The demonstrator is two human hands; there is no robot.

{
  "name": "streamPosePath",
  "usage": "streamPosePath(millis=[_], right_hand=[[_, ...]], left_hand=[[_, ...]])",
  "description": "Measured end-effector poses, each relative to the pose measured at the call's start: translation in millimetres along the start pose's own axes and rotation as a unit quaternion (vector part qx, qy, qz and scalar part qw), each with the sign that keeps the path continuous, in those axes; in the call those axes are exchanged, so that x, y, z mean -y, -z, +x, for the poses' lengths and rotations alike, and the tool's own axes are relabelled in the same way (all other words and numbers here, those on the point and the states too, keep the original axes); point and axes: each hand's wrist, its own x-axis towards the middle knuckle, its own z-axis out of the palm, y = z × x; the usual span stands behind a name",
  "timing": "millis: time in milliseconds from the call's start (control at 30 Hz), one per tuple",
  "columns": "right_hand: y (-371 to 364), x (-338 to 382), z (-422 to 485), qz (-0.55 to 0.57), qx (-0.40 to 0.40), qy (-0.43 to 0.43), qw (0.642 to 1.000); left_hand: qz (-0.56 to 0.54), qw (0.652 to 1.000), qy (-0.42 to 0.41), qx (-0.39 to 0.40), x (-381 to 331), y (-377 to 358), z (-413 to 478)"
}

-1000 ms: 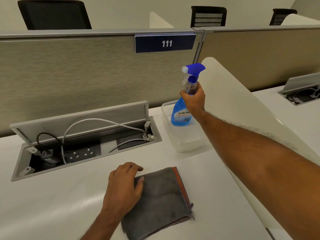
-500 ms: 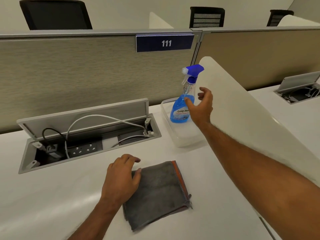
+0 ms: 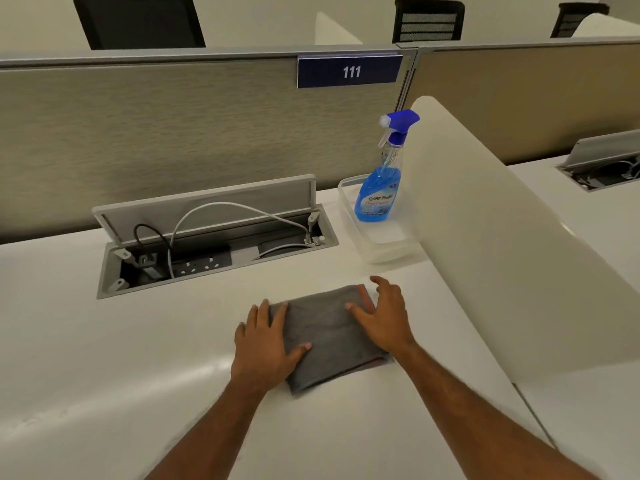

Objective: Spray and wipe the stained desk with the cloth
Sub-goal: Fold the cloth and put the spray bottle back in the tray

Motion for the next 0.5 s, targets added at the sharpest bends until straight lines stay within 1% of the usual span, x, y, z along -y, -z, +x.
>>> streamPosePath(millis=[67,133,200,267,367,433,500], right_hand=[[-4,-3,-9,-0.059,0.012,-0.016,0.998],[-6,-2,-15,-0.088,0.018,-0.017,0.996],[-7,2,-17,-0.077,0.041,-0.038,0.995],[-7,6,-18,-0.028,0.064,-0.076,0.995],[-4,12,-17,0.018,0.082,-0.109,0.991],[-2,14,-18,0.04,0.085,-0.122,0.988],[1,13,-19,0.071,0.083,-0.132,0.985]], left_hand=[[0.014,1.0,0.011,0.002,0,-5,-2],[0.031,0.999,0.018,0.005,-1,-5,-3],[0.035,0.999,0.02,-0.001,-4,-2,-2],[0.007,1.0,0.021,-0.013,-9,5,0],[-0.058,0.997,0.036,-0.023,-18,14,1],[-0.151,0.987,0.042,-0.044,-21,16,0],[-0.257,0.963,0.046,-0.062,-23,16,-4]])
